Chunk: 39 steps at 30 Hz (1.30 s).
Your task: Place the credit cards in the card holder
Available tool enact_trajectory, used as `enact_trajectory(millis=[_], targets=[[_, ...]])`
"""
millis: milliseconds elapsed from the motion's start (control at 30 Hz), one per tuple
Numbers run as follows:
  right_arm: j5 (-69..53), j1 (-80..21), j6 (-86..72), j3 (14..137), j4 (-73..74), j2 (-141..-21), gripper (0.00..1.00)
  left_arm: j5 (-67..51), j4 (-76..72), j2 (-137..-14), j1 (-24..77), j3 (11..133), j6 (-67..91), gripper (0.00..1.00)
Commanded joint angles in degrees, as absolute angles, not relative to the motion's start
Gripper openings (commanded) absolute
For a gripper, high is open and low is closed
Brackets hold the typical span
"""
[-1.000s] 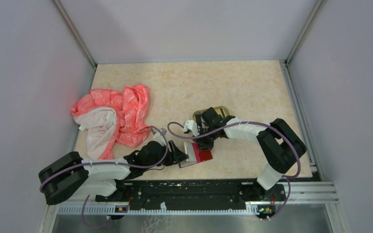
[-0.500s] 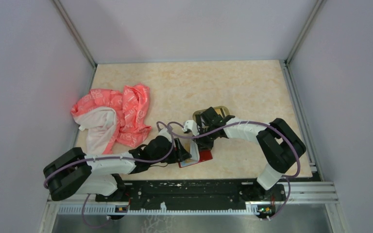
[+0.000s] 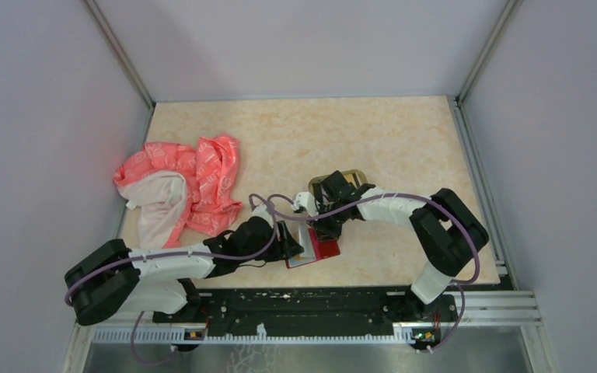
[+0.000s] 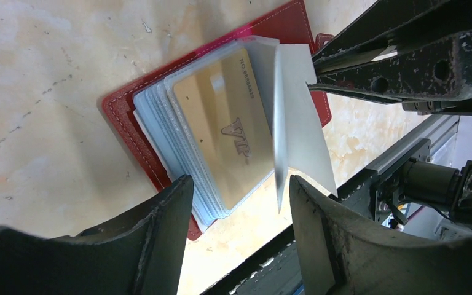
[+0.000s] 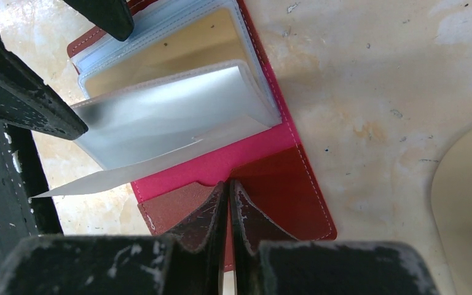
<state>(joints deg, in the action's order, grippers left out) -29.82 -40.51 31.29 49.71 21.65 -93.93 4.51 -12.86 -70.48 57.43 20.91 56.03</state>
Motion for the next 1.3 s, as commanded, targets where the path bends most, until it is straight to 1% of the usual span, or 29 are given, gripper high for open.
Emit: enact_trajectory(millis=[0,400,600,833,1000,1033,1133,1200,1267], targets=[[-28.3,-40.91,31.6,50.89,22.19,-95.87,0.05,4.24,-15.02,-70.75,57.12,19.67,55.94,0.65],[-29.4,-40.97,31.37,50.97,22.34,-95.92,0.06,0.97,-23.68,-75.76,56.83,19.12,57.58,0.64],[-36.37,-39.53,29.76,52.34,23.79,-95.18,0.06,0.45,-34.11,-72.62,56.61,15.39,58.54,0.62],[-44.0,-34.85,28.29,52.4,23.53,-92.05,0.08,0.63,-36.83,-70.38,56.02,15.11,57.09,0.62],[-46.87,-33.19,27.62,52.43,23.47,-91.18,0.13,-2.39,-40.19,-73.8,55.17,15.87,57.3,0.62],[-47.27,-32.6,27.11,52.66,23.51,-90.9,0.17,-3.91,-42.34,-75.95,54.75,16.6,57.48,0.62],[-46.92,-31.21,26.66,52.99,23.75,-89.9,0.2,-5.73,-45.47,-78.55,54.25,18.15,57.36,0.62],[-47.4,-29.35,26.24,52.92,23.6,-88.49,0.24,-6.66,-46.17,-79.86,54.22,19.69,56.83,0.62],[-48.05,-27.39,25.98,52.23,23.26,-86.89,0.31,-7.58,-46.33,-81.64,54.16,21.86,56.24,0.63]])
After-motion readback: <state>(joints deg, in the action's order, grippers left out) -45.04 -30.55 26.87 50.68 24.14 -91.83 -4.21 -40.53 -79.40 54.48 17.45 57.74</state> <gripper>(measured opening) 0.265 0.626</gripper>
